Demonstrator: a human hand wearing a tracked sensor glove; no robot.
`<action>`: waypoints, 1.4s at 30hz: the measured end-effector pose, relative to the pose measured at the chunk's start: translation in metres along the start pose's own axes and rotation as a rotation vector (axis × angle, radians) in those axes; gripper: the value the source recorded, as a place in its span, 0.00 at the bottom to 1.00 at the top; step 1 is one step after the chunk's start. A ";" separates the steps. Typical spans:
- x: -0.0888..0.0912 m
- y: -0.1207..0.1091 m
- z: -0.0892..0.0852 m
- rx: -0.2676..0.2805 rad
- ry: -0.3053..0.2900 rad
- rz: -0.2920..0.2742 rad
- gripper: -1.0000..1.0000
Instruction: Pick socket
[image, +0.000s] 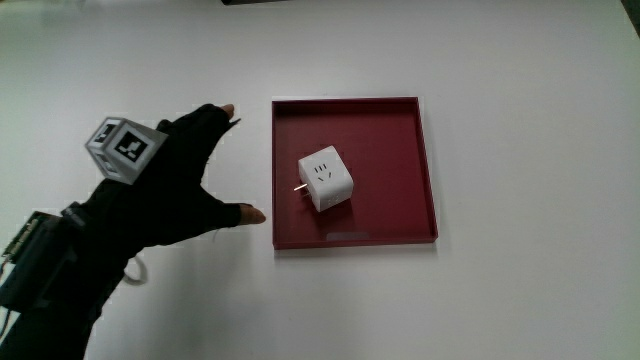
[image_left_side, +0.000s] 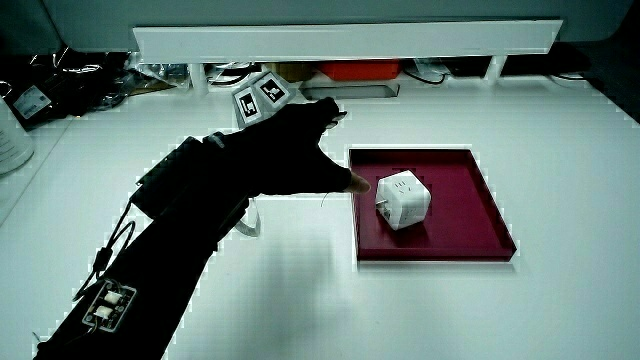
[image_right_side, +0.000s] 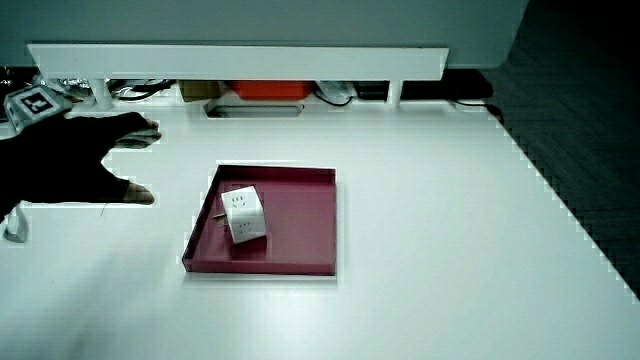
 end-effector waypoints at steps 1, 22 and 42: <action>0.002 0.002 -0.003 -0.006 -0.013 0.000 0.50; -0.015 0.057 -0.080 -0.075 -0.020 0.062 0.50; -0.020 0.084 -0.119 -0.087 0.046 0.104 0.50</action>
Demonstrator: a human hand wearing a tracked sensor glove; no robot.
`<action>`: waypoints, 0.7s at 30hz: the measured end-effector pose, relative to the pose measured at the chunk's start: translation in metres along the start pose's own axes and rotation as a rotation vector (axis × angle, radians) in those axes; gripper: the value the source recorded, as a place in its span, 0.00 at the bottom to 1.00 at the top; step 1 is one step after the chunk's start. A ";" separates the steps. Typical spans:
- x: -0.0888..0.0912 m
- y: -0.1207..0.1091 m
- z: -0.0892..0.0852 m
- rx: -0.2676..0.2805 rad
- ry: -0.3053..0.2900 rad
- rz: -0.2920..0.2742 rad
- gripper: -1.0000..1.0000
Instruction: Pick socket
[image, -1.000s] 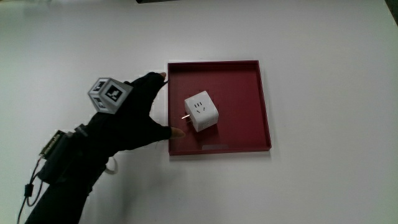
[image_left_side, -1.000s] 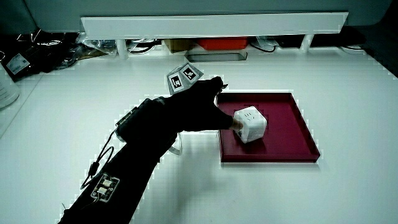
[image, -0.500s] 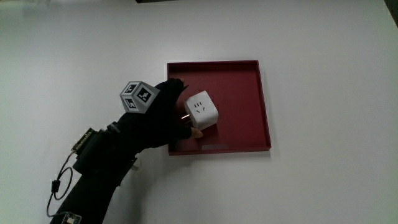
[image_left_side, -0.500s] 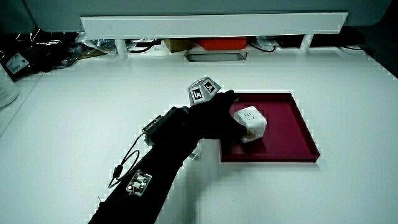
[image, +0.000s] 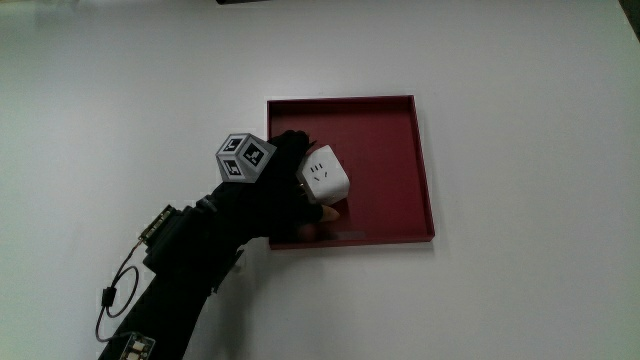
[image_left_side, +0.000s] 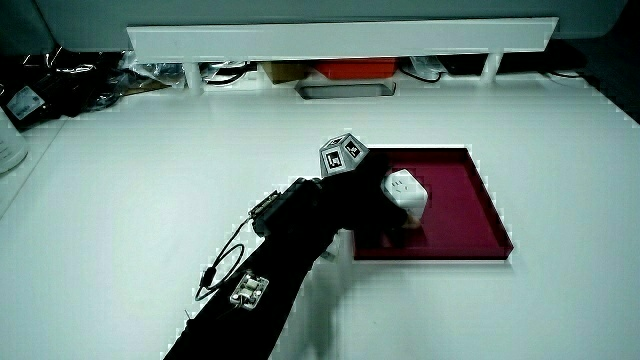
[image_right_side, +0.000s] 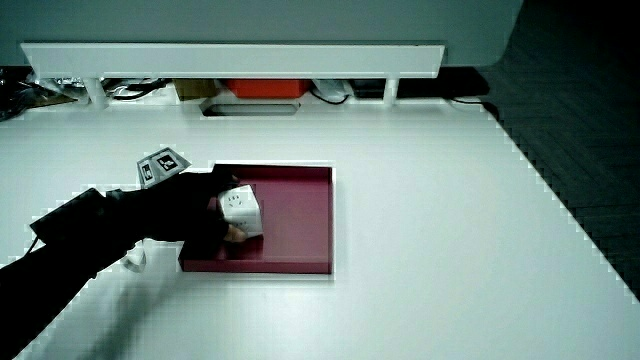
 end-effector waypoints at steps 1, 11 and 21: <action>0.000 0.000 -0.001 -0.004 -0.012 -0.001 0.50; 0.002 0.002 -0.003 0.014 -0.016 -0.018 0.73; 0.001 0.000 -0.005 0.061 -0.013 -0.046 0.95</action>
